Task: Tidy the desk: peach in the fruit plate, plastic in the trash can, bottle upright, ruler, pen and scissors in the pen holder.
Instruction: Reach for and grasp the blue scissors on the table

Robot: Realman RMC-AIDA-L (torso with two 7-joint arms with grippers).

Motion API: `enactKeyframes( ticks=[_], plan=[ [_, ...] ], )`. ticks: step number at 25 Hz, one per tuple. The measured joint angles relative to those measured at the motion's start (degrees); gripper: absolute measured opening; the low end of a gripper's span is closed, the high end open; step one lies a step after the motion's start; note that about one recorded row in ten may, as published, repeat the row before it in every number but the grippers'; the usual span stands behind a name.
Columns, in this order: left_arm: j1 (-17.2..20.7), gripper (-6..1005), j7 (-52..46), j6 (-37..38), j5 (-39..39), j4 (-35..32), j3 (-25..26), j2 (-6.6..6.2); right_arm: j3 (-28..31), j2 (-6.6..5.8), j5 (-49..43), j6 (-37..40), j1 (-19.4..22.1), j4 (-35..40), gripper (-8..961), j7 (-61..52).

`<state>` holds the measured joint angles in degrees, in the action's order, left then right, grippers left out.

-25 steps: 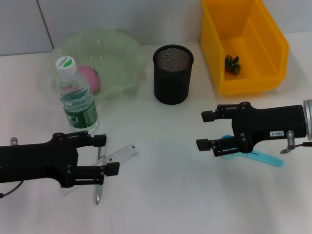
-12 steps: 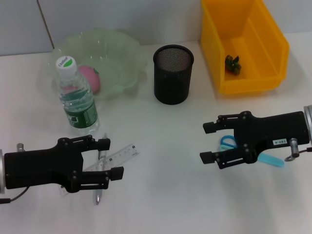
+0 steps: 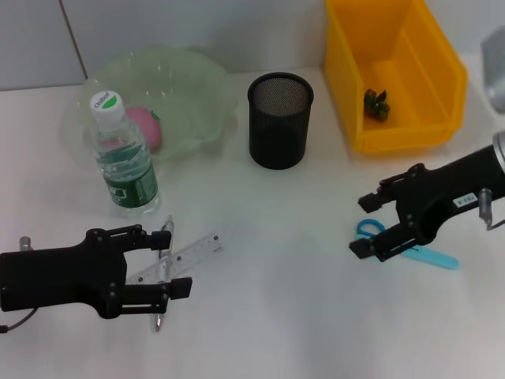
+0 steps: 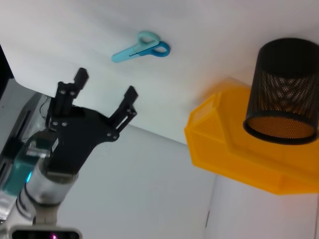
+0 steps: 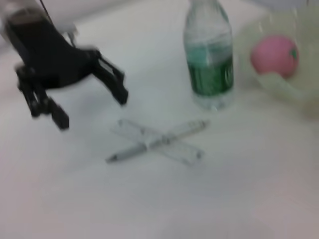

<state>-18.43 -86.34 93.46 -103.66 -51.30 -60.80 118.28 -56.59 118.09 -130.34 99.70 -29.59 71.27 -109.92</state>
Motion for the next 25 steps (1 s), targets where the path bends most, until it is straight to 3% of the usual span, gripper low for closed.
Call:
enactKeyframes(
  ticks=[3, 8, 25],
  plan=[
    [0.05, 839, 0.47, 0.08, -0.16, -0.16, 0.53, -0.15, -3.48, -0.02, -6.2, 3.03, -3.35, 3.76, 826, -8.05],
    [0.29, 839, 1.24, 0.16, -0.07, 0.07, 1.23, -0.16, -7.67, 0.74, -18.19, 4.31, -7.79, 3.73, 826, -14.07],
    [1.07, 839, 1.51, -0.1, 0.78, 0.34, 1.21, 0.15, -16.83, 0.9, -28.02, -1.91, -9.07, -0.65, 825, -16.03]
  ],
)
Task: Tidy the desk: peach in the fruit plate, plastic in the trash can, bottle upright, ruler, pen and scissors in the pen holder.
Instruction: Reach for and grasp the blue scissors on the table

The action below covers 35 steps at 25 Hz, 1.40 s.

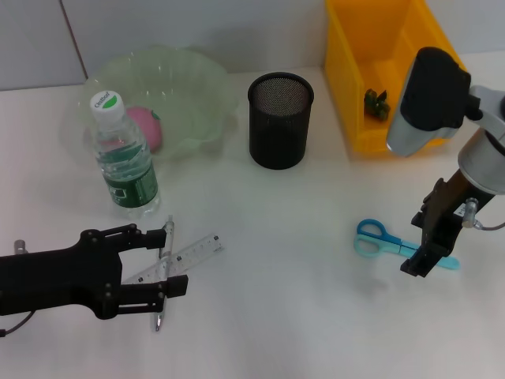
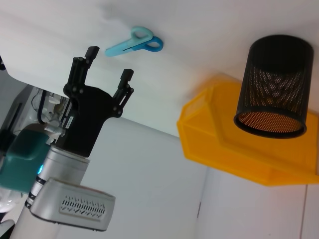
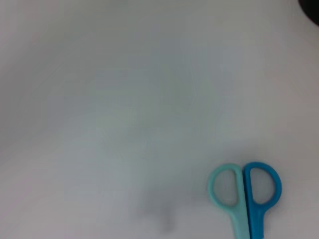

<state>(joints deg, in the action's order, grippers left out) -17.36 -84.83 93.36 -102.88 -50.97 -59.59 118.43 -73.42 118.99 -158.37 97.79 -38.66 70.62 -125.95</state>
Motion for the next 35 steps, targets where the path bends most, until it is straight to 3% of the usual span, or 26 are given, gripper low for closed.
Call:
enactKeyframes(
  ticks=[16, 35],
  plan=[
    [-0.04, 839, 0.06, -0.38, 0.07, 0.26, 0.0, -0.04, -3.88, 0.09, -1.45, -6.42, -3.34, -9.25, 825, -0.78],
    [0.06, 839, 0.01, -0.46, 0.68, 0.96, 0.0, 0.04, -4.86, 0.09, -1.91, -8.89, -4.4, -12.05, 781, -0.86]
  ],
)
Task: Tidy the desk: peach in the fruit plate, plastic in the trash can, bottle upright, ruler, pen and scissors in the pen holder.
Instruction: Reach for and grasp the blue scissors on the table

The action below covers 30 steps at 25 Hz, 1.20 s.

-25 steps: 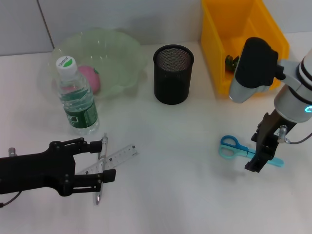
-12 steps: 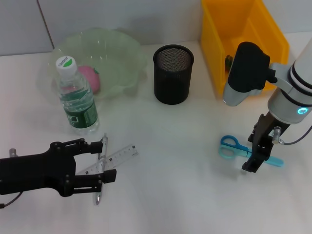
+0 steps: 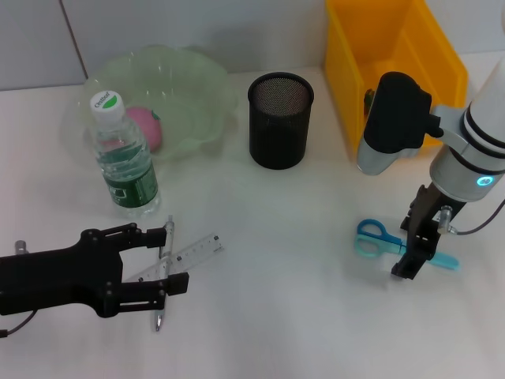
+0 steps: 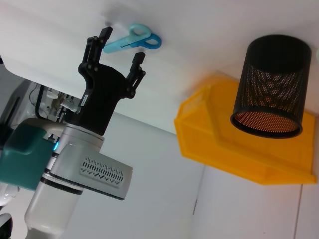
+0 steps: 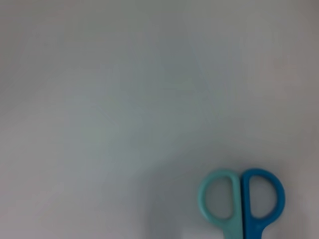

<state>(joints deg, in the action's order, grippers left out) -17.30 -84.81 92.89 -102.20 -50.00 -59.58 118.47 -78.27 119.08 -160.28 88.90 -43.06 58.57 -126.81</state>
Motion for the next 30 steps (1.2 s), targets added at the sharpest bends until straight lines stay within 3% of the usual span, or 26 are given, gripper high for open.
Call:
enactKeyframes(
  ticks=[12, 15, 21, 30],
  plan=[
    [-0.01, 838, 0.0, 0.0, 0.19, 0.0, 0.12, 0.0, 0.06, 0.07, -0.83, -0.99, -0.28, -0.6, 722, -0.38],
    [-0.01, 838, 0.0, 0.0, 0.19, 0.0, 0.17, 0.0, 0.06, 0.09, -0.83, -1.01, -0.32, -0.65, 494, -0.39],
    [-0.01, 838, 0.0, 0.03, 0.25, -0.01, 0.6, 0.0, 0.06, 0.09, -0.83, -1.06, -0.35, -0.66, 340, -0.39],
    [-0.01, 838, -0.01, 0.08, 0.26, 0.0, 0.62, 0.0, 0.06, 0.17, -0.83, -1.12, -0.42, -1.24, 324, -0.38]
  ],
)
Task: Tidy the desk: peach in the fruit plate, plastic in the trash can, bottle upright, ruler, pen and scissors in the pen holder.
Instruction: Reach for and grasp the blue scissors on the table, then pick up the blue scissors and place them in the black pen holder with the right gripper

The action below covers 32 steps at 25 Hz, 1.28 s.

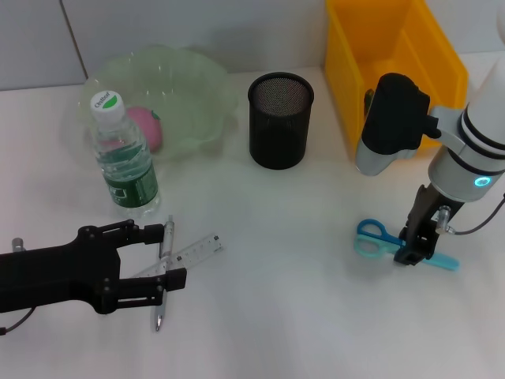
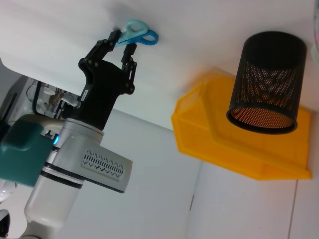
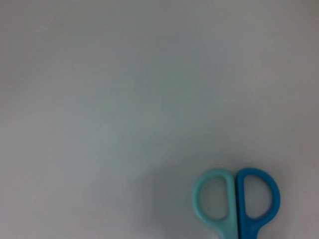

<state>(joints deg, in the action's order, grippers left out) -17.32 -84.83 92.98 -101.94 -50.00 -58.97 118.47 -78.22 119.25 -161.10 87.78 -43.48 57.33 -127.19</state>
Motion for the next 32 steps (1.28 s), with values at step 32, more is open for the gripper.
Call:
enactKeyframes(
  ticks=[32],
  plan=[
    [0.17, 838, 0.11, 0.45, 0.52, 0.87, 0.71, -0.08, 15.21, -0.07, 35.43, -8.88, 12.71, 22.08, 228, 11.19]
  ],
)
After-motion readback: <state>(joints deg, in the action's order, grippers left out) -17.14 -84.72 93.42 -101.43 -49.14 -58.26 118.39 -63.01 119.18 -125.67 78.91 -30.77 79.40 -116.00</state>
